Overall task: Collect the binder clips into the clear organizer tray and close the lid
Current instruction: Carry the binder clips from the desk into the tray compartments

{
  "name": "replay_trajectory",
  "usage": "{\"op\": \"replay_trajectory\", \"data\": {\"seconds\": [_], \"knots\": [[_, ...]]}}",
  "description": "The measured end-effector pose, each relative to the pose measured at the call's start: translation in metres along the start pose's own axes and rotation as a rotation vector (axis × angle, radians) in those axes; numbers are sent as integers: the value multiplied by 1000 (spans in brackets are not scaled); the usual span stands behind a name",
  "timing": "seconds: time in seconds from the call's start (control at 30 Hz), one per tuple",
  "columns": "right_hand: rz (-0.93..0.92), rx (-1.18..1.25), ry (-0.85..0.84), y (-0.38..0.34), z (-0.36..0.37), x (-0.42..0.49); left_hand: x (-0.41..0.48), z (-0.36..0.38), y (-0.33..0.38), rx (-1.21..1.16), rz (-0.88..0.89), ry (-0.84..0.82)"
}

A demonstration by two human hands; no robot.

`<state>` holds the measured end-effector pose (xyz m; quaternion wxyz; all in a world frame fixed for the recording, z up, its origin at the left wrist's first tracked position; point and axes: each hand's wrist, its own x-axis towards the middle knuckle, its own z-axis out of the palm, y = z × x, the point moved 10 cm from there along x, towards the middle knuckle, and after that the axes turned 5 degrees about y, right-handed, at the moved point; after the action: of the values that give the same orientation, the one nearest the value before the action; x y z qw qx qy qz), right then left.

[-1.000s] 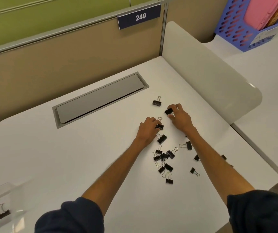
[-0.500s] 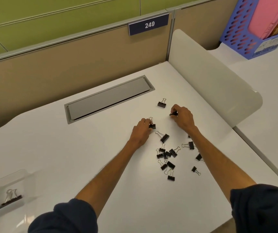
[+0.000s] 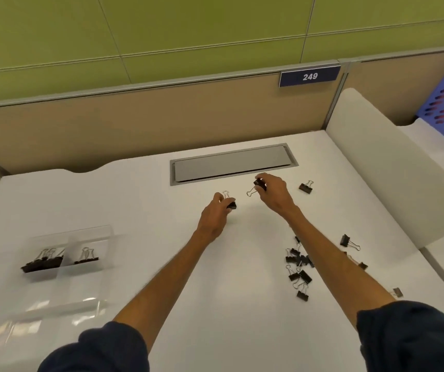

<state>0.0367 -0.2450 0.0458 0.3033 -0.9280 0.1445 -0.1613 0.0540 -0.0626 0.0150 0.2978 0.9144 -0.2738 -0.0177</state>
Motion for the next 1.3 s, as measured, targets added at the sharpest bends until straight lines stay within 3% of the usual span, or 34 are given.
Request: {"op": "replay_trajectory", "data": {"seconds": [0.53, 0.87, 1.3], "knots": [[11, 222, -201, -159, 99, -32, -74, -135, -112, 155, -120, 169], [-43, 222, -278, -235, 146, -59, -111, -189, -180, 178, -184, 204], [29, 470, -372, -319, 236, -96, -164, -244, -270, 247, -245, 155]]}}
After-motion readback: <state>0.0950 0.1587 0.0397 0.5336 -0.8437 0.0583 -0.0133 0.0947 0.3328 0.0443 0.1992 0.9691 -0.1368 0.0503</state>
